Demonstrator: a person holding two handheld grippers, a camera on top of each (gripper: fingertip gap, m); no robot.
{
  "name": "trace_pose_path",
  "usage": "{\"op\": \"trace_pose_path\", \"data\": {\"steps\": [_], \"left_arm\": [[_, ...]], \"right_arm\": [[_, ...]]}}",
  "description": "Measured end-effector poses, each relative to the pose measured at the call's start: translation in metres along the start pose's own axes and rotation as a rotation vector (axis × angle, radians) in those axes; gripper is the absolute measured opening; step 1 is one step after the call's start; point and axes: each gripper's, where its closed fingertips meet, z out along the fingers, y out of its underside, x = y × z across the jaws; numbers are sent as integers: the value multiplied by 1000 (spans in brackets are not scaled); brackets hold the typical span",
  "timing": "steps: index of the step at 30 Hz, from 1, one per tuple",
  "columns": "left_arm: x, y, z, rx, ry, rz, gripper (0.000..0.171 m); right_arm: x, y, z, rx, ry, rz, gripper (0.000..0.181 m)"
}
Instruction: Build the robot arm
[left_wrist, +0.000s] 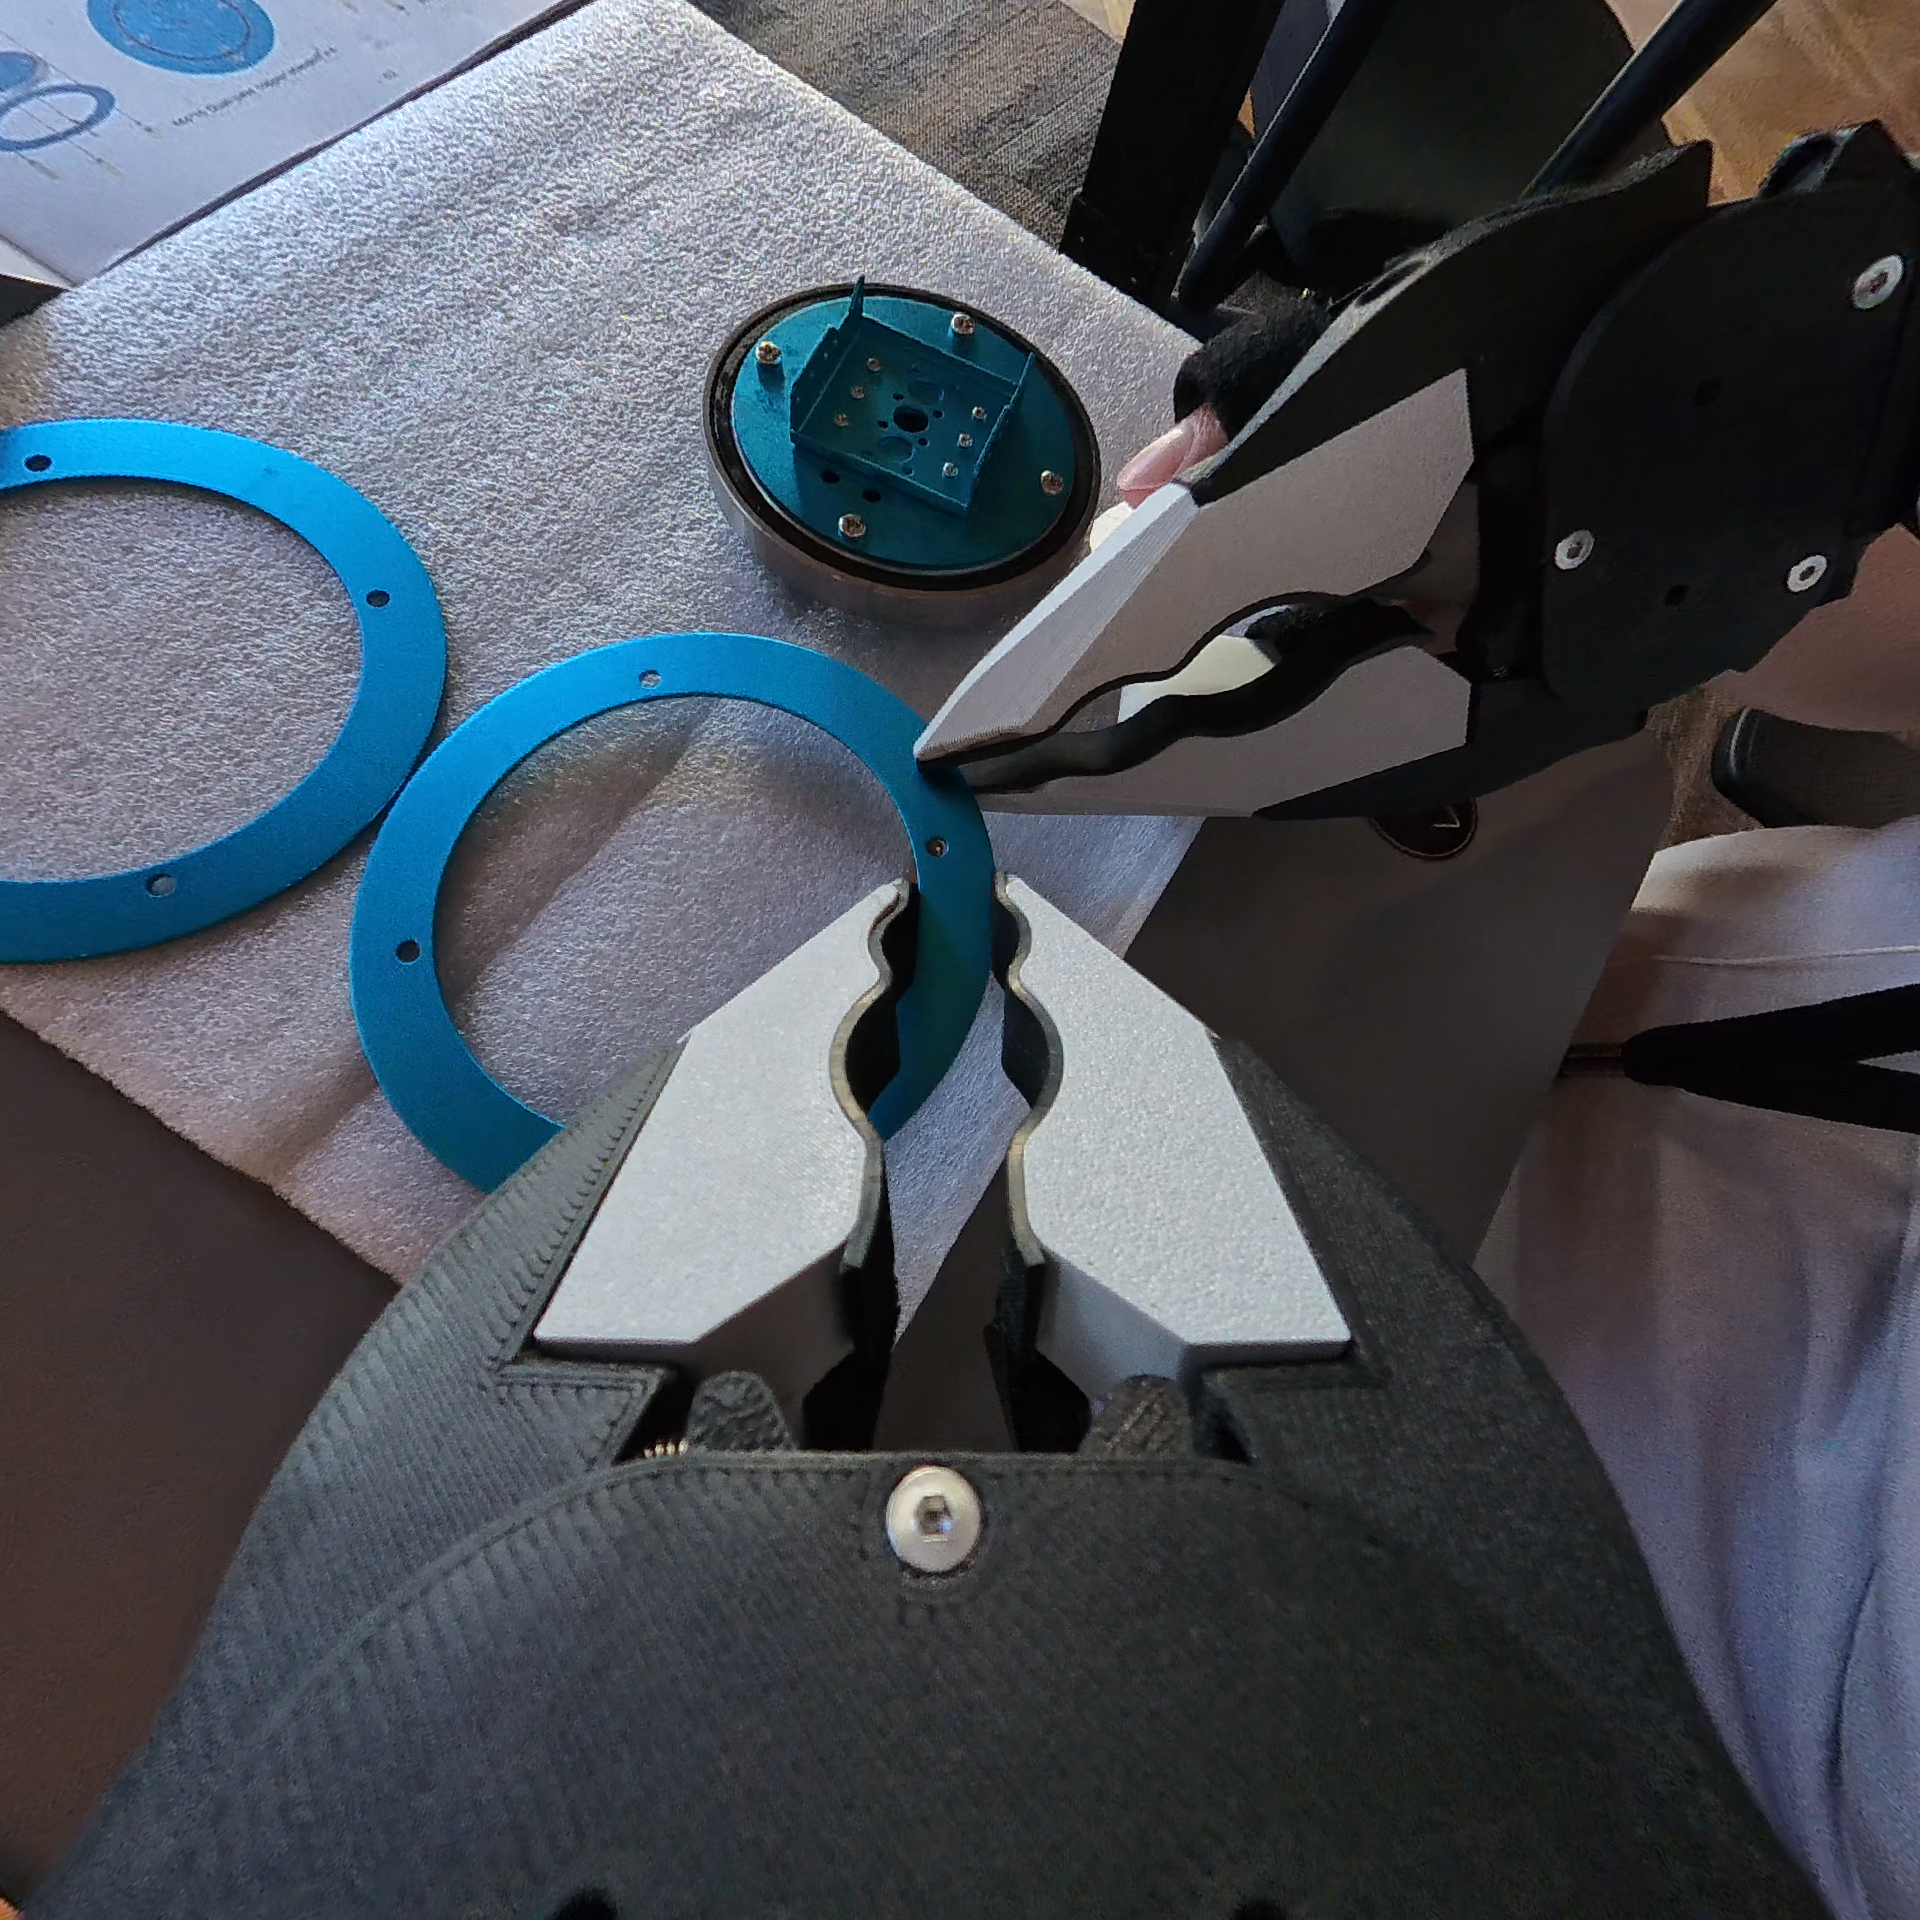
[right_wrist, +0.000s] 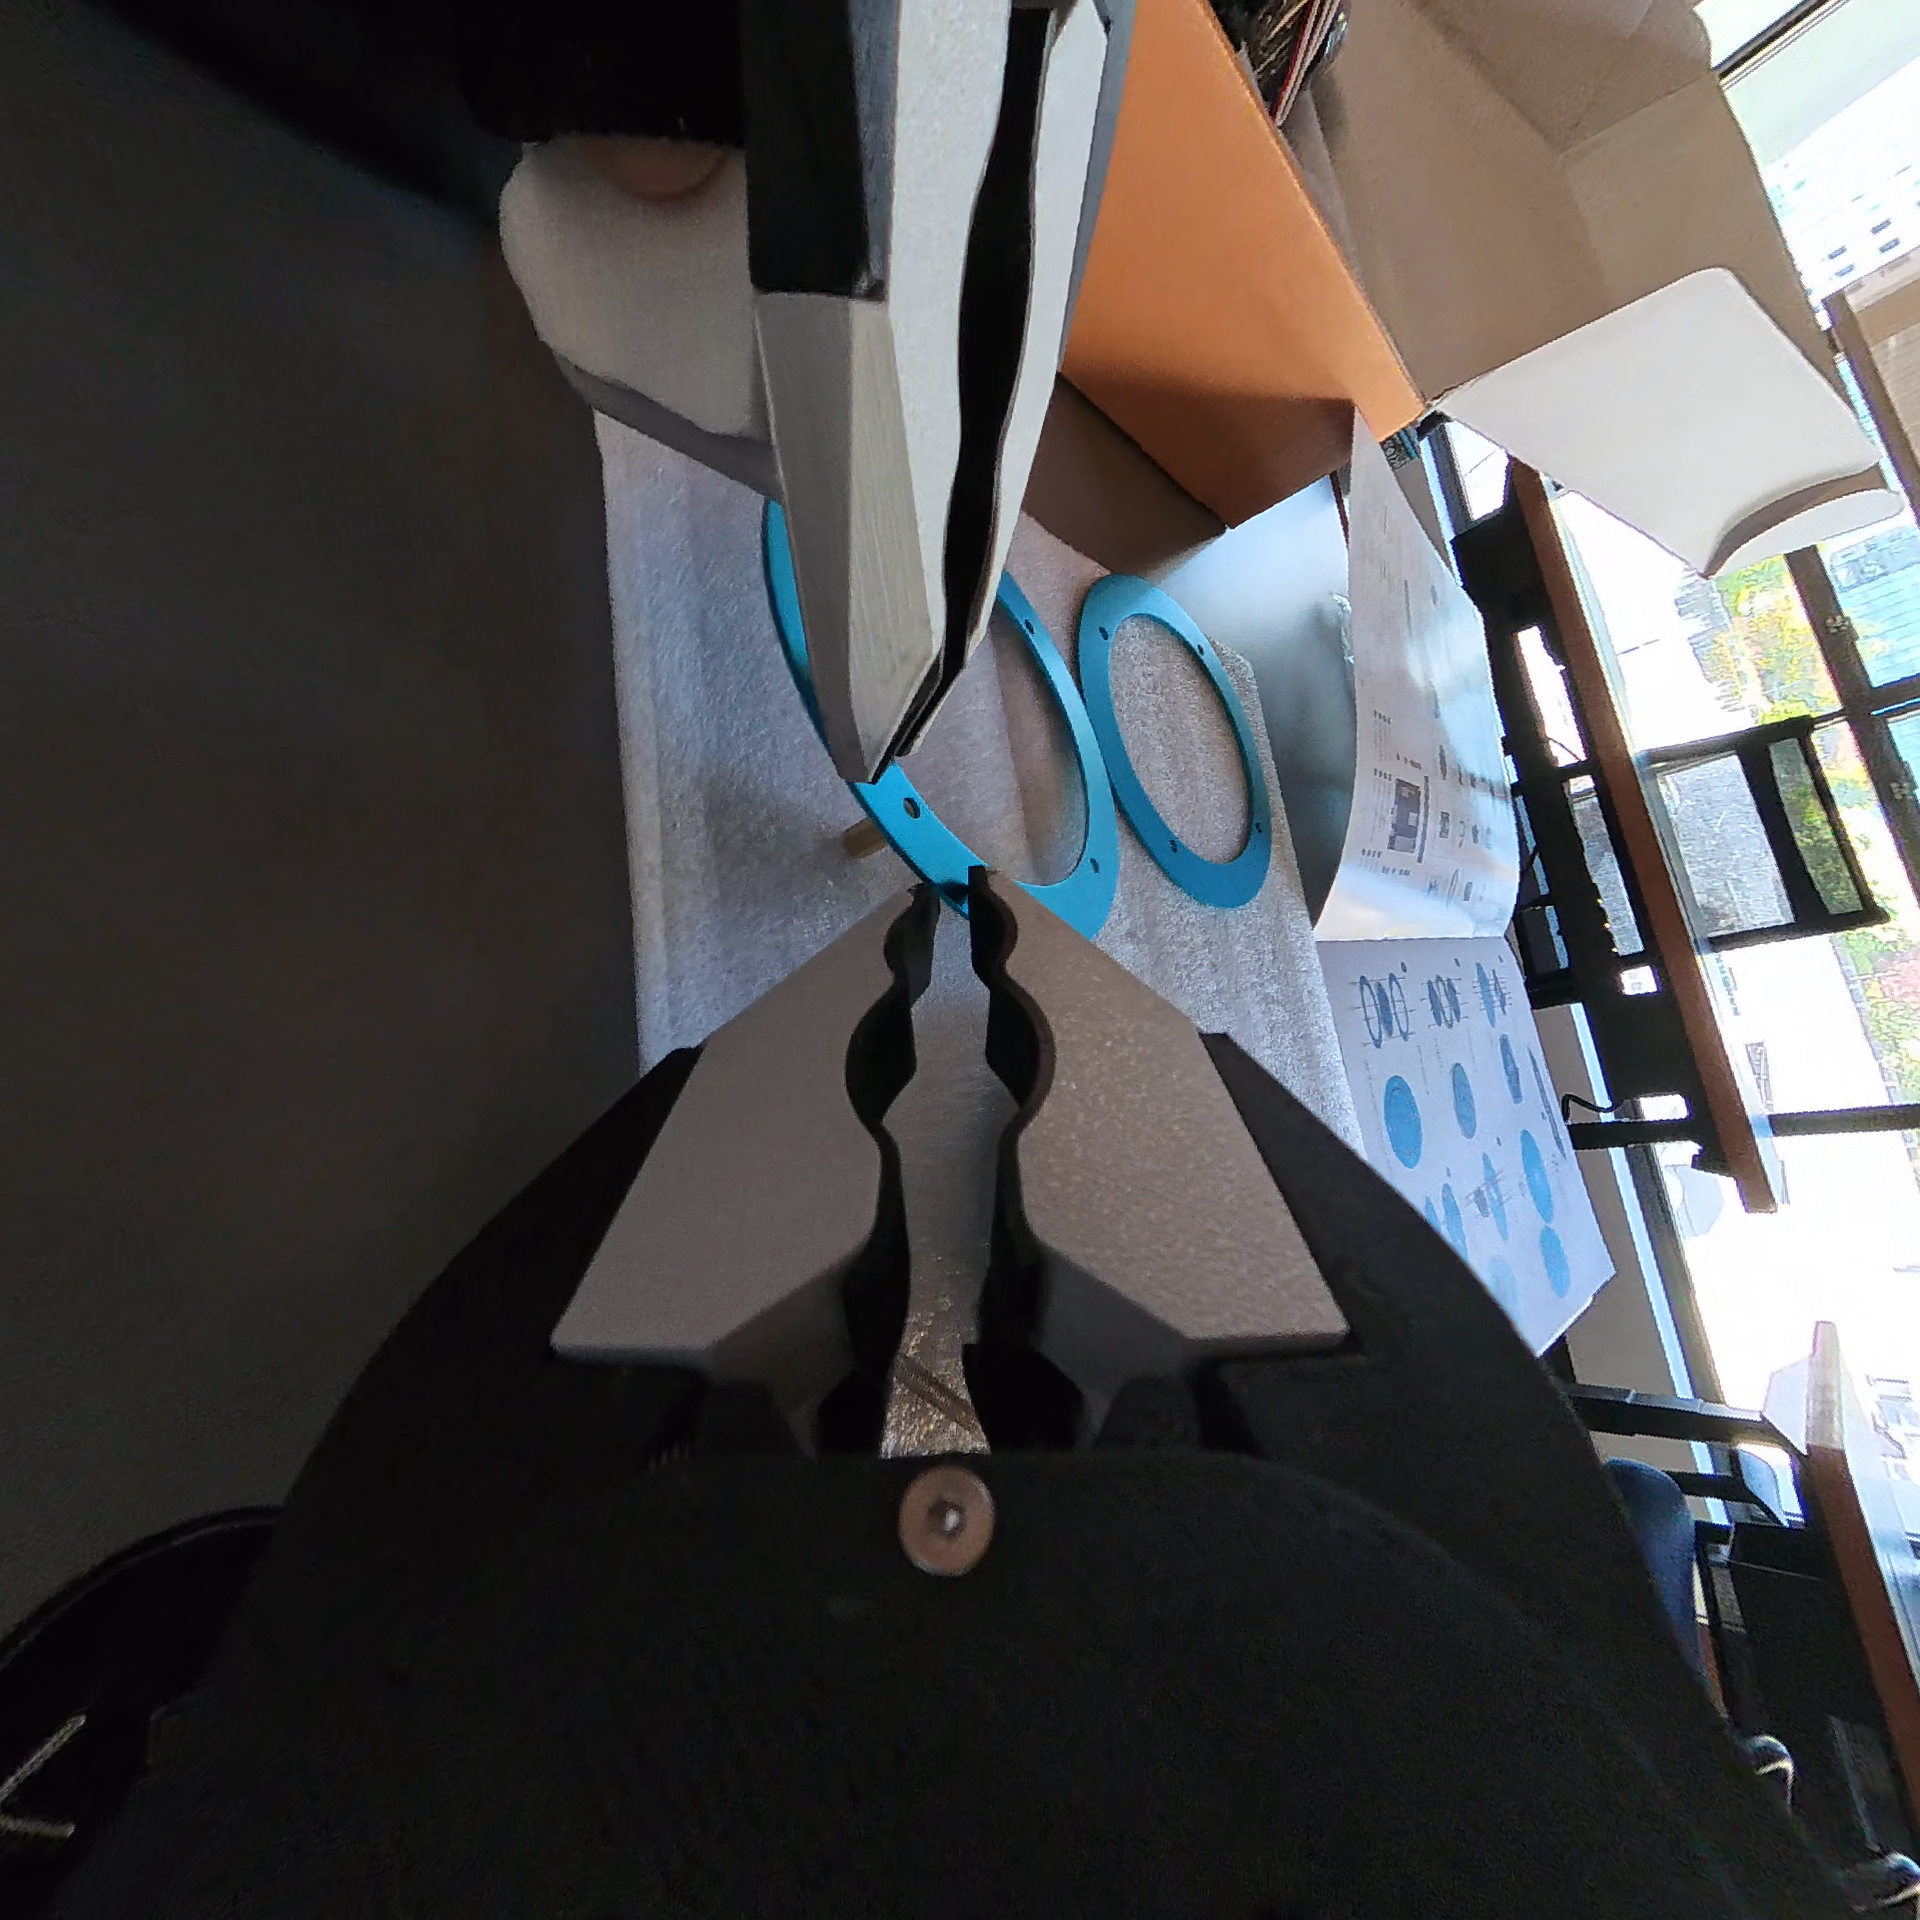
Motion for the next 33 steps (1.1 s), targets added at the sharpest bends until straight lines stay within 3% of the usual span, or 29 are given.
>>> {"op": "trace_pose_path", "data": {"steps": [6,9,16,24,33], "left_arm": [[0,1,1,-4,1,-5,12],[-4,2,1,-13,-16,-12,0],[-4,3,1,-16,-18,-21,26],[-2,15,3,-91,-67,70,21],[-1,14,3,-82,-49,61,17]], "right_arm": [[0,0,0,-1,0,0,6],[0,1,1,-3,-1,-3,6],[3,3,2,-10,4,13,6],[4,1,2,-2,2,12,6],[4,2,3,-2,1,16,6]]}}
